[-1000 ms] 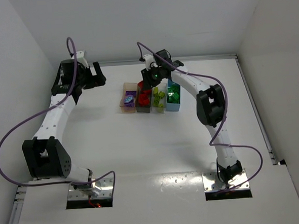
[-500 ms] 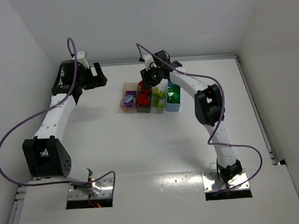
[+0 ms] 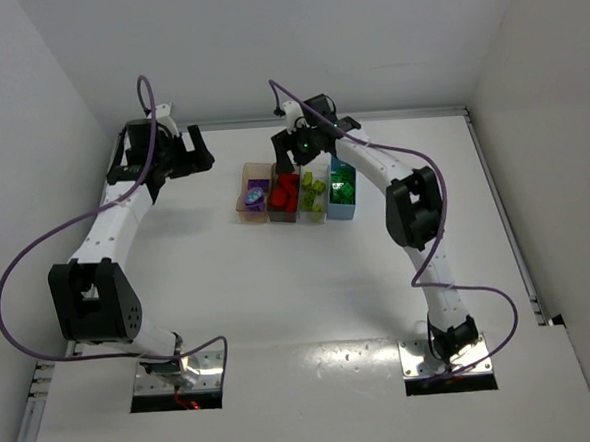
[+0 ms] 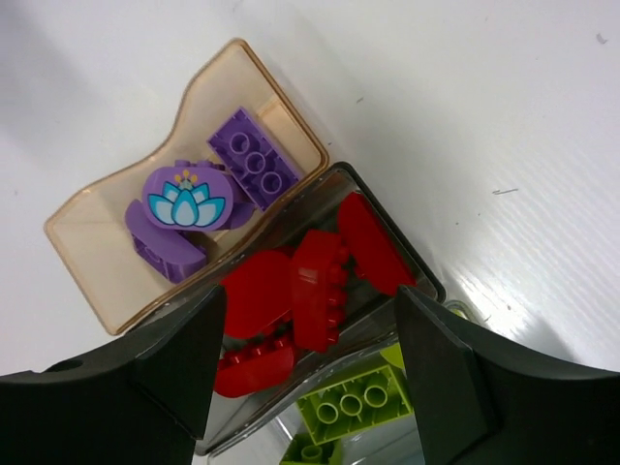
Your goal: Sort the legos into containers by color
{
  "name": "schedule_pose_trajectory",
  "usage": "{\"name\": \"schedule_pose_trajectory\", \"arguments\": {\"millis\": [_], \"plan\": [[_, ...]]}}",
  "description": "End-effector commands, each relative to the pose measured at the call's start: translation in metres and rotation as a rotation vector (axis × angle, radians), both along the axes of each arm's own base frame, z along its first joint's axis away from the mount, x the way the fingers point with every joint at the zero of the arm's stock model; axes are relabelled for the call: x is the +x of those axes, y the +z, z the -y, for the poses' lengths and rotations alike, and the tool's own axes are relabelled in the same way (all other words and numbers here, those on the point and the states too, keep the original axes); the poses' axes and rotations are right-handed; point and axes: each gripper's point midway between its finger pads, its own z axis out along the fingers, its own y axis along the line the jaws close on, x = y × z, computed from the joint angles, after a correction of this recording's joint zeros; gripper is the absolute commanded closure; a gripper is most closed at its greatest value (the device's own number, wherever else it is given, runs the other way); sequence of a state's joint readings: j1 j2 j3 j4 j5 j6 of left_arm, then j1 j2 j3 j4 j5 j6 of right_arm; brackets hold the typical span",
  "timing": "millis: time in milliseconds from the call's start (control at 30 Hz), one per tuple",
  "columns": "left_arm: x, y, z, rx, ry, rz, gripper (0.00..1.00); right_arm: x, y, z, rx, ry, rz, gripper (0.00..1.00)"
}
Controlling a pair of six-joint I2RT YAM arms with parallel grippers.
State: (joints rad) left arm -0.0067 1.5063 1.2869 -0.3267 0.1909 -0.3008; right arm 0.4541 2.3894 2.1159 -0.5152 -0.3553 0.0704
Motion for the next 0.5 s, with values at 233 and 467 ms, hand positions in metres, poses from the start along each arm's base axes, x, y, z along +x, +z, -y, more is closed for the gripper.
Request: {"name": "schedule_pose_trajectory", "arguments": {"millis": [233, 467], "plan": [[0.011, 0.013, 0.001, 0.048, -0.025, 0.03, 0.01, 0.01, 0.185, 0.072, 0.095, -0.153, 0.322, 0.3], [0.008, 0.008, -0.01, 0.11, 0.002, 0.007, 0.01, -0.013, 0.147, 0.217, 0.006, -0.367, 0.217, 0.3]]}}
